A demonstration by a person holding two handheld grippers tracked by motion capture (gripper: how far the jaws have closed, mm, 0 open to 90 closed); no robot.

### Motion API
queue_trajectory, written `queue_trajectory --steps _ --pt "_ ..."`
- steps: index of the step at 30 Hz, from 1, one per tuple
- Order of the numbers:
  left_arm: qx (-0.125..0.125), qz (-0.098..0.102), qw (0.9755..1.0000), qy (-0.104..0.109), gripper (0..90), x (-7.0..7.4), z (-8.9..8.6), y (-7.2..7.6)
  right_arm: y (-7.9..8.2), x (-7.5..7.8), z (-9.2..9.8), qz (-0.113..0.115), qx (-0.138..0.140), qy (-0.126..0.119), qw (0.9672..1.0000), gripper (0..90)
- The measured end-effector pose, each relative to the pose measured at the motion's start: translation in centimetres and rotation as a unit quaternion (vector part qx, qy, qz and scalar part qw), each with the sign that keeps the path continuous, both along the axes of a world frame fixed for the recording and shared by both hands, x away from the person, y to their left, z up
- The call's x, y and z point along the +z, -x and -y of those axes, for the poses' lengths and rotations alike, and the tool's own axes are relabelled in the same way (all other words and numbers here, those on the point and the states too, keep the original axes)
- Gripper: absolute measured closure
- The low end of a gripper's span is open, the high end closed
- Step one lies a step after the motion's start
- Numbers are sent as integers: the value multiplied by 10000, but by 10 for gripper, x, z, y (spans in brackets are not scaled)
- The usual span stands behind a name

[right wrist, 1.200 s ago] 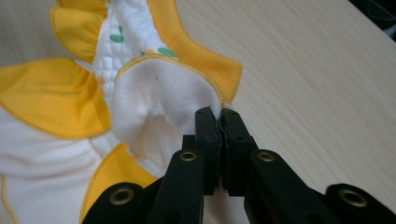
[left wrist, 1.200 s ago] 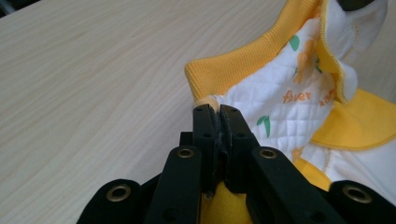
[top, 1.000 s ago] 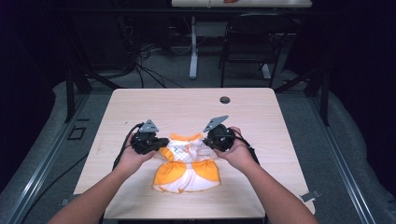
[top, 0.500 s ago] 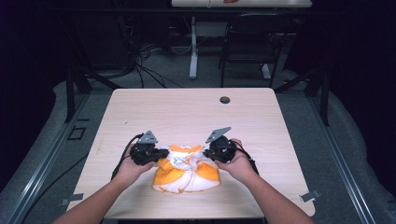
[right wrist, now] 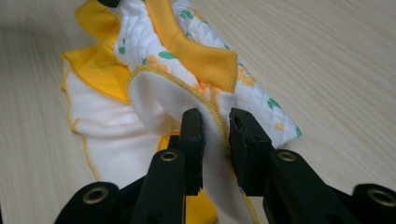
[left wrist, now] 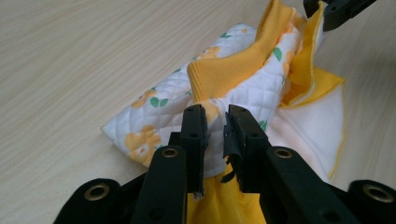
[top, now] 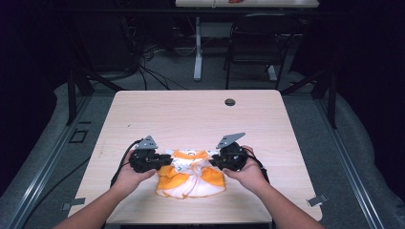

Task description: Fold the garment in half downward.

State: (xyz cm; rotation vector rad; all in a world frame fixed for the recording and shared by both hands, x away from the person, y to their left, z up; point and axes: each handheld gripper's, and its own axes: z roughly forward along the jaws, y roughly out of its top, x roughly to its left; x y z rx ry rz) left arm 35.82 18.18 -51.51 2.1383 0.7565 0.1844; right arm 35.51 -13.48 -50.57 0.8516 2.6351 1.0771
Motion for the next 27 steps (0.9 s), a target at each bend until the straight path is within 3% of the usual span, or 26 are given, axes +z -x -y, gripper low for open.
queue_trajectory --steps 4,7,14,21,27 --pt "48 33 9999 114 752 11 -3 -2 -2 7 8 -31 -119 -223 9997 724" --pt "139 80 9998 77 766 12 -3 -5 -5 9 12 -7 -263 -320 9991 752" --pt "370 -142 9990 -200 895 -2 -1 -22 -25 1 6 -50 -580 -279 9979 860" --pt "127 -248 9995 -153 897 -6 3 -10 -21 -8 -9 -153 -278 -190 9993 867" --pt "-20 -275 9996 -91 898 -4 3 1 -11 -4 -12 -128 -86 -192 9997 867"
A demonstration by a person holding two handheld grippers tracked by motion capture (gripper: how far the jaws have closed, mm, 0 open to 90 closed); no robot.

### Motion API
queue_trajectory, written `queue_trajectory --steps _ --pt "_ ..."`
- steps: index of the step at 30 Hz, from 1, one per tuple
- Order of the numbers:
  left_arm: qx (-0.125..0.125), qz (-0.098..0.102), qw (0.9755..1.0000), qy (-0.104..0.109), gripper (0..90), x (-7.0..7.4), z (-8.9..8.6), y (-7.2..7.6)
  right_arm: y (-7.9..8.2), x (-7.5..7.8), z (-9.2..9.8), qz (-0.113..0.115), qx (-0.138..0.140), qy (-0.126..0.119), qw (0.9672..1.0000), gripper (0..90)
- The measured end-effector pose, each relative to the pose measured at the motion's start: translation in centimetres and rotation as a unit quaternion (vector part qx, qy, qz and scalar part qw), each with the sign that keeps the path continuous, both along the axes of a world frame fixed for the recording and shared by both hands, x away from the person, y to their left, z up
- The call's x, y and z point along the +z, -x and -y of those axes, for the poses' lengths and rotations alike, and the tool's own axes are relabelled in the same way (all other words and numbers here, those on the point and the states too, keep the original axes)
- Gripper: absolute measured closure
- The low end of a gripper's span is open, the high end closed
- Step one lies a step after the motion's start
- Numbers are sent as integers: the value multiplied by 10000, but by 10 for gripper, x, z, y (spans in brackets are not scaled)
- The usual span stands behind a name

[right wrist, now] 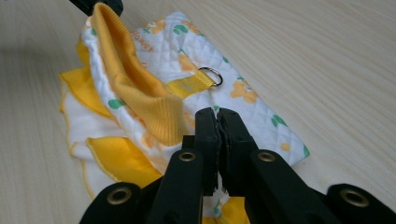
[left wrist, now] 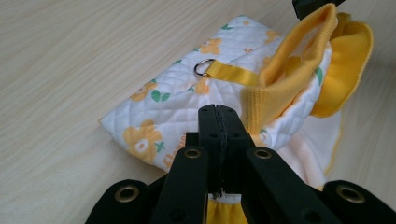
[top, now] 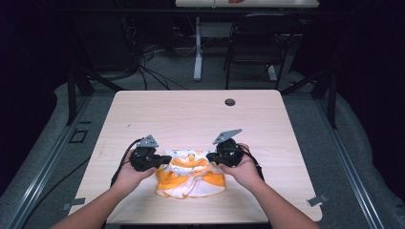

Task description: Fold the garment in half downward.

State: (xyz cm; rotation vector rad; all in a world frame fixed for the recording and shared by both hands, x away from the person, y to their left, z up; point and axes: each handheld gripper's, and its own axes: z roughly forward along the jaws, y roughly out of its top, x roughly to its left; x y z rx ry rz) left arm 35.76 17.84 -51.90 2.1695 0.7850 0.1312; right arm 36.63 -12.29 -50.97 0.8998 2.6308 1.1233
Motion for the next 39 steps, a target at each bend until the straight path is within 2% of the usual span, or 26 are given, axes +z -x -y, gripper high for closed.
queue_trajectory --steps 6,12,16,18,26,34,35,37,39 --pt "-211 -37 9998 -40 898 -4 4 13 13 0 -1 -22 228 55 9997 861" --pt "-359 -100 9992 -117 898 -12 7 25 26 -10 -2 -120 402 143 9990 856" --pt "-459 -33 9985 -297 897 -16 8 31 35 -15 -3 -213 508 116 9984 852" --pt "-488 -52 9983 -312 897 -18 7 34 39 -18 -3 -243 561 131 9980 852" --pt "-468 -224 9983 -282 897 -33 2 46 49 -32 -2 -424 598 200 9971 852" --pt "-384 -340 9985 -209 896 -46 -2 47 56 -49 -3 -520 649 397 9957 854" --pt "-381 -338 9985 -194 897 -47 -2 46 57 -51 -3 -531 602 330 9962 856" --pt "-383 -355 9984 -199 897 -47 -2 45 57 -53 -2 -561 621 379 9958 859" --pt "-370 -349 9985 -186 897 -48 -2 45 57 -54 -2 -568 576 317 9962 859"
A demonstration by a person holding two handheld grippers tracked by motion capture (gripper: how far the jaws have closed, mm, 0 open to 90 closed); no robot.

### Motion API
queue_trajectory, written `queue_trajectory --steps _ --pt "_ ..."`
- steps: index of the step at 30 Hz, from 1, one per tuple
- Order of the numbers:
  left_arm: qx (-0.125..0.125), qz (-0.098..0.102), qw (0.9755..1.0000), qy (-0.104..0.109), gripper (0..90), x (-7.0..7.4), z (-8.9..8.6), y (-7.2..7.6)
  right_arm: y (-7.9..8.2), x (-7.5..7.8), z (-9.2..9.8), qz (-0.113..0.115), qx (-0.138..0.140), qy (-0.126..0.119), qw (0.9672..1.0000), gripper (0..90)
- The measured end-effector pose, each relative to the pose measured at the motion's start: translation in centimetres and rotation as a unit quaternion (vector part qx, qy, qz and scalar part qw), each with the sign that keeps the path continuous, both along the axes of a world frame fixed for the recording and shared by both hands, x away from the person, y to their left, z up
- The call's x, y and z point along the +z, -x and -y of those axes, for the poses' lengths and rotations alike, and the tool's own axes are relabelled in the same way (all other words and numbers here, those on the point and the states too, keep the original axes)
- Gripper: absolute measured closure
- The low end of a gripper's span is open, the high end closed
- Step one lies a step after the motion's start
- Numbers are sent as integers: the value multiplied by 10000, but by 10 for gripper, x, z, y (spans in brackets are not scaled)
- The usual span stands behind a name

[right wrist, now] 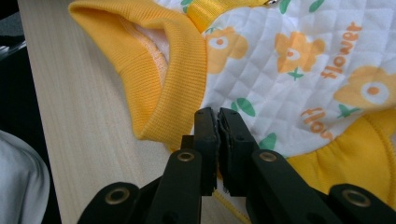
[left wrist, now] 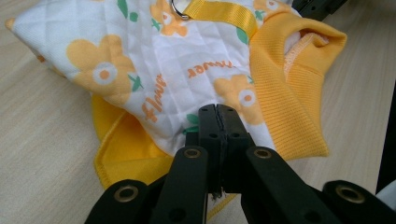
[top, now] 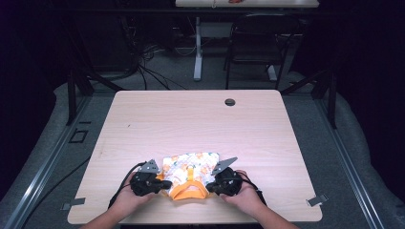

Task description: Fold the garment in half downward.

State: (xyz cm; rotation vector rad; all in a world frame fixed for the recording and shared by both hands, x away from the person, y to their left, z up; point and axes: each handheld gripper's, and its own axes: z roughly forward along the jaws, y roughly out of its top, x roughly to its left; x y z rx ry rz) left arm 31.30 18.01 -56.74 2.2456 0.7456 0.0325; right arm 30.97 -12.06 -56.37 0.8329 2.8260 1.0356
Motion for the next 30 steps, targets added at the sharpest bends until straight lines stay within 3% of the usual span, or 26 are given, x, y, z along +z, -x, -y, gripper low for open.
queue_trajectory --steps 12,30 --pt "51 12 10000 -3 898 -1 -1 -6 -4 -1 0 11 -8 -12 10000 861" --pt "374 54 9993 -24 898 -1 -1 -30 -23 -2 -3 20 -305 -105 9995 862"
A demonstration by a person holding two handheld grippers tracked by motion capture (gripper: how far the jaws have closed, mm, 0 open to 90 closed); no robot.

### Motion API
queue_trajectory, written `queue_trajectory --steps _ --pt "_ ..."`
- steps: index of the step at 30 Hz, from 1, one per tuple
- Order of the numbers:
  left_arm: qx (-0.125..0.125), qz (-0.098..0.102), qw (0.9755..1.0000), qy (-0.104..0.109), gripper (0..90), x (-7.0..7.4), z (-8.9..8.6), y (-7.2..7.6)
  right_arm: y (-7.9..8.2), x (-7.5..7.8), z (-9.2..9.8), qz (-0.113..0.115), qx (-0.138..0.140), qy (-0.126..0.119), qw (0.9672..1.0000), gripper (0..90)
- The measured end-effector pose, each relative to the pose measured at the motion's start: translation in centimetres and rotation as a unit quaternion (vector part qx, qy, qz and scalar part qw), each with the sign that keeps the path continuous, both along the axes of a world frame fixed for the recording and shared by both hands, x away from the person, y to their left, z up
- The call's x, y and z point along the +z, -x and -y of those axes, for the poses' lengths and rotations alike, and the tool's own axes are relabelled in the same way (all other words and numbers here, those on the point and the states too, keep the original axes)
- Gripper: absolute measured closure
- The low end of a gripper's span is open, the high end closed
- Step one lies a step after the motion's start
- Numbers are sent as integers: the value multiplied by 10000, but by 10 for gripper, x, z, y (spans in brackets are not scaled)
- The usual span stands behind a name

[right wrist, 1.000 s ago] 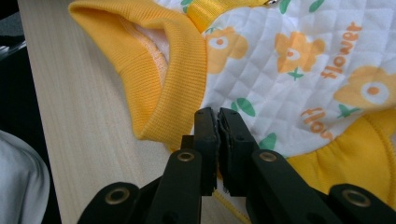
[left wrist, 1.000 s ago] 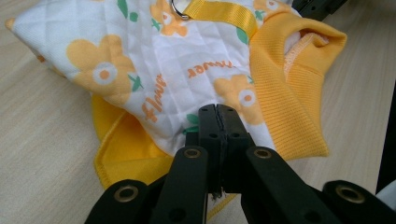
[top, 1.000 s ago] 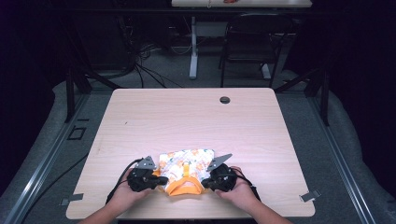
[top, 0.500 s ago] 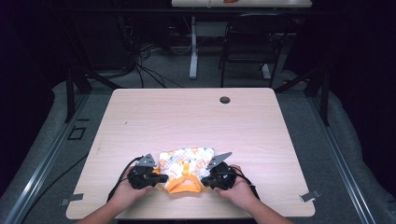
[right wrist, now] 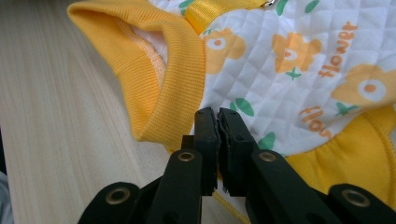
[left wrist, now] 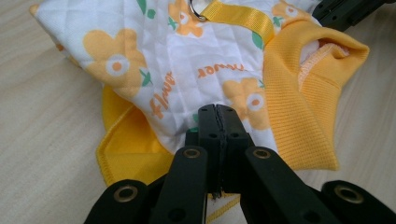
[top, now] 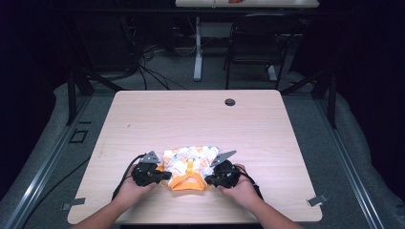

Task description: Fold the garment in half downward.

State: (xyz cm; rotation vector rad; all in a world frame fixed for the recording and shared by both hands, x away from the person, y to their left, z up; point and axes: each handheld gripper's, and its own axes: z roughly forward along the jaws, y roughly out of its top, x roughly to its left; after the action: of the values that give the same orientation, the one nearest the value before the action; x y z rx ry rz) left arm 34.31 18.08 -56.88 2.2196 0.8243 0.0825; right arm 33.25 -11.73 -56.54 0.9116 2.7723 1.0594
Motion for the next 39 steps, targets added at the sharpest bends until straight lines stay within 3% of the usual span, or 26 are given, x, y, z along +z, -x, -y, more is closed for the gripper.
queue_trajectory --steps 8,17,21,25,33,39 --pt "144 84 9999 -10 898 0 2 -13 -10 0 0 46 -148 -7 9999 860" --pt "438 70 9988 198 899 -4 2 -27 -27 0 -1 94 -377 9 9992 858" --pt "464 135 9988 85 898 -2 4 -35 -33 0 -2 130 -454 39 9989 857" --pt "592 121 9980 177 898 -4 4 -41 -40 0 -3 165 -532 57 9984 857" --pt "775 149 9964 300 898 -6 3 -47 -48 0 -2 150 -675 3 9976 854" --pt "780 185 9962 328 897 -3 2 -45 -47 4 -2 200 -691 -15 9974 847"
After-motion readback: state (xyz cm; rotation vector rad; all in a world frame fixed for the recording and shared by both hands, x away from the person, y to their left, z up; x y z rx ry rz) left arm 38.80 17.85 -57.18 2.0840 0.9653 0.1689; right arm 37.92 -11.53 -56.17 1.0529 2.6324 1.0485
